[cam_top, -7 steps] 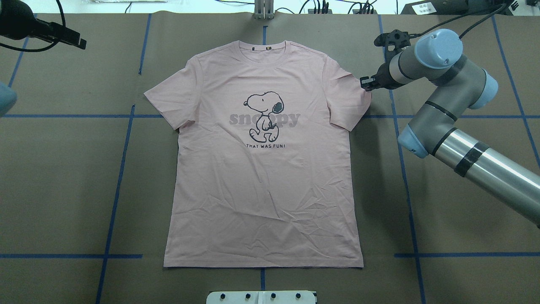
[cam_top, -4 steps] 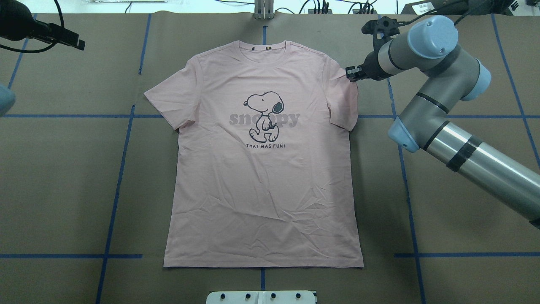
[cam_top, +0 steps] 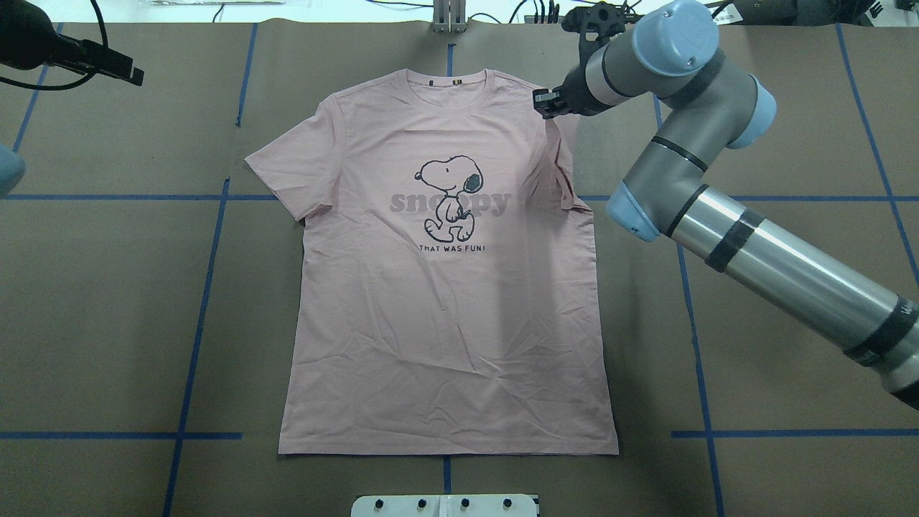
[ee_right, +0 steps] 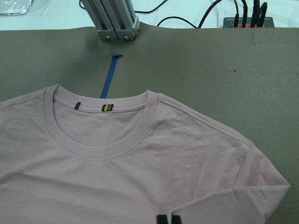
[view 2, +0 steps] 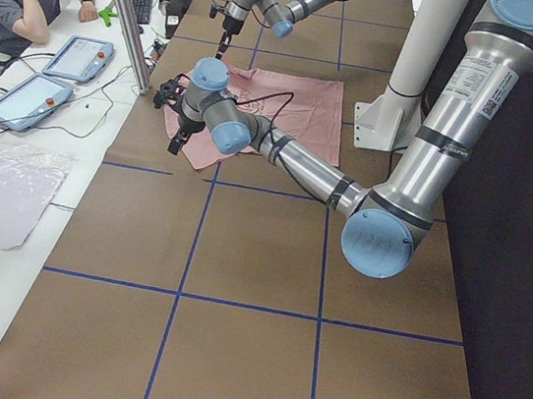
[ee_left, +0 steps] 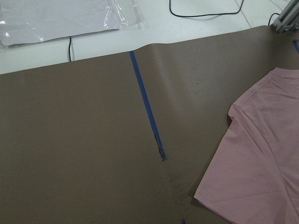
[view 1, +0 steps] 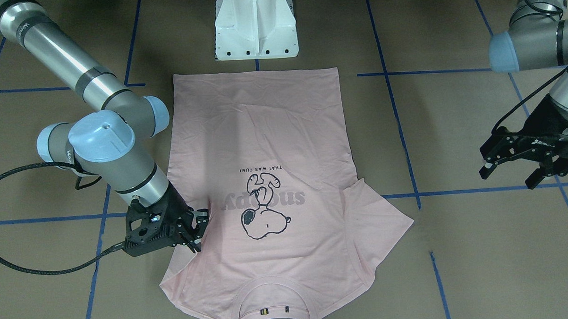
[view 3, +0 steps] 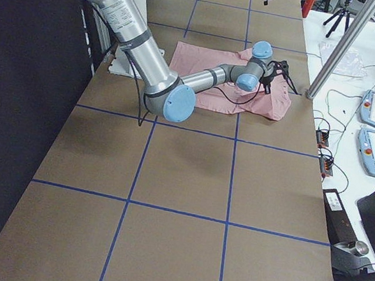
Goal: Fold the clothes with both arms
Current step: 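Fold the sleeve nearest the right gripper inward while the left arm approaches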
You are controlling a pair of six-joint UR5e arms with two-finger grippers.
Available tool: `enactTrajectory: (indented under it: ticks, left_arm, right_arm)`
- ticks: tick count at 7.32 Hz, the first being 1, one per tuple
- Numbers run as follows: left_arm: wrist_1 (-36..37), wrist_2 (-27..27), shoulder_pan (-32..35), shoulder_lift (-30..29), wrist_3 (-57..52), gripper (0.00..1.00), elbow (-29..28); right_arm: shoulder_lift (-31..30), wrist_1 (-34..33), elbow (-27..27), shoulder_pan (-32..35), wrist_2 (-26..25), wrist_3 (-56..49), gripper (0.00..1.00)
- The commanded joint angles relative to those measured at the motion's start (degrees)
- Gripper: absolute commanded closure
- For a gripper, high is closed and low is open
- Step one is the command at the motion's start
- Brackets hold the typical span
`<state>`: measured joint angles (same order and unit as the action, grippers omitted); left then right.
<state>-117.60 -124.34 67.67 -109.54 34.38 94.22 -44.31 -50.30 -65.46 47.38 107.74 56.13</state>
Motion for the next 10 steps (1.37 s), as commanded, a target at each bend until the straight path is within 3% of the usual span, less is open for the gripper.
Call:
enactTrajectory:
  ticks: [1, 2, 3, 5, 6, 7, 8, 9, 10]
  left_arm:
    - [0.00, 0.07, 0.00, -0.05, 0.07, 0.00, 0.00]
    - [0.00, 0.07, -0.08, -0.23, 0.68, 0.00, 0.00]
    - [0.00, 0.07, -0.08, -0.32, 1.55, 0.00, 0.00]
    - [0.00, 0.07, -0.08, -0.41, 2.52, 0.00, 0.00]
    - [0.09, 0.24, -0.95, -1.45, 7.49, 0.00, -0.78]
    - [0.18, 3.72, -3.31, -2.42, 11.37, 0.00, -0.79]
    - [0.18, 9.67, -7.77, -2.69, 16.11, 0.00, -0.87]
    - [0.00, 14.61, -11.13, -2.95, 20.33, 0.00, -1.40]
    - [-2.70, 20.05, -14.20, -2.96, 25.07, 0.00, -3.40]
  right_arm:
    - [1.86, 0.03, 2.53, -2.72, -6.38, 0.12, 1.00]
    - [1.95, 0.12, 2.53, -2.91, -6.75, 0.12, 0.39]
    - [1.95, 0.03, 2.53, -3.08, -7.45, 0.12, 0.00]
    - [2.12, 0.03, 2.44, -3.08, -6.94, 1.60, 0.00]
    - [2.47, -0.06, 1.66, -3.08, -3.63, 6.66, 0.00]
    - [2.04, -1.36, -0.27, -3.00, 3.98, 12.98, 0.00]
    - [1.08, -9.55, -4.81, -2.56, 12.23, 15.39, 0.00]
    - [-4.24, -20.34, -15.47, -2.03, 12.58, 15.33, 0.00]
    - [-6.90, -30.63, -22.71, -0.55, 10.75, 15.15, 0.00]
